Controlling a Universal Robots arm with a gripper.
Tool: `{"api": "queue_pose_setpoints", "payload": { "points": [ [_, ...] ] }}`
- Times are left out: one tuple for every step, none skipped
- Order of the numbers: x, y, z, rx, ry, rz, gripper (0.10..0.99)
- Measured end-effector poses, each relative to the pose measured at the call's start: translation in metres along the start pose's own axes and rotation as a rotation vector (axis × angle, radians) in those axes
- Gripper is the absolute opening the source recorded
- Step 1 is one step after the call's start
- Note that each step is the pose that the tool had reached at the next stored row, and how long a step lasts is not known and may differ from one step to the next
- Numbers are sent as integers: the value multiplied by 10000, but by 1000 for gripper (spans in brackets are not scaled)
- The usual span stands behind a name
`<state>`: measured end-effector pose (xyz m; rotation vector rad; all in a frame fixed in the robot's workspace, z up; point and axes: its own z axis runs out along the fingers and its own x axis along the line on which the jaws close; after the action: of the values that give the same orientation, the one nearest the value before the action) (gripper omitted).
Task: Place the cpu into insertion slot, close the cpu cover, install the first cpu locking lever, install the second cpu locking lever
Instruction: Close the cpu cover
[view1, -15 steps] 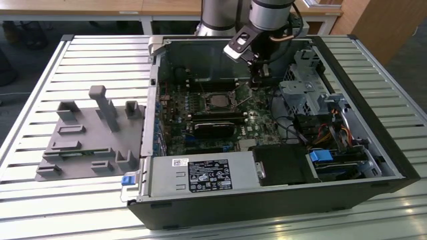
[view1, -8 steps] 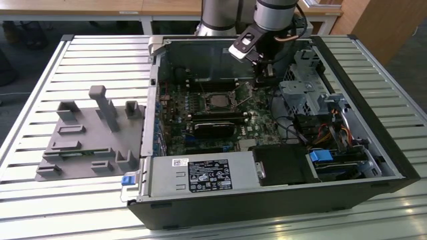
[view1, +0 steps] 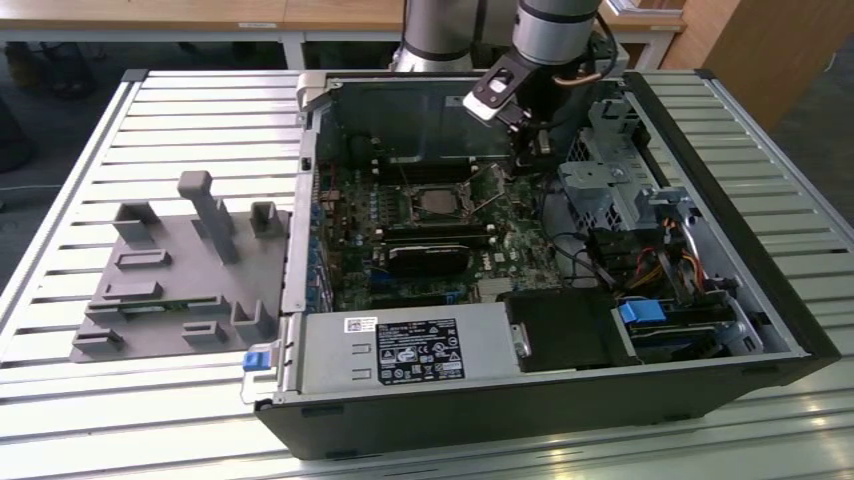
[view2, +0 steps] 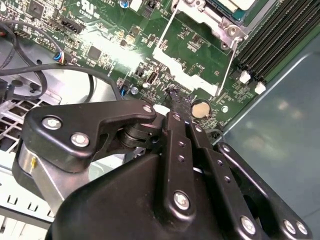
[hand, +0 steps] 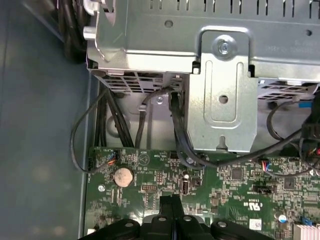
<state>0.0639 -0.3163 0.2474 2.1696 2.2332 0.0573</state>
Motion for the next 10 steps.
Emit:
{"api": "queue_pose_setpoints", "payload": {
  "points": [
    [0,-1,14,0,0,0,110],
    [0,-1,25,0,0,1,110],
    [0,-2,33,0,-1,1,110],
    [0,-2,40,0,-1,0,110],
    [0,-2,48,1,-1,0,110],
    [0,-2,55,0,-1,0,110],
    [0,-4,59,0,-1,1,110],
    [0,-11,59,0,-4,0,110],
    [1,-27,59,0,-3,-1,110],
    [1,-46,59,0,-2,0,110]
  ]
}}
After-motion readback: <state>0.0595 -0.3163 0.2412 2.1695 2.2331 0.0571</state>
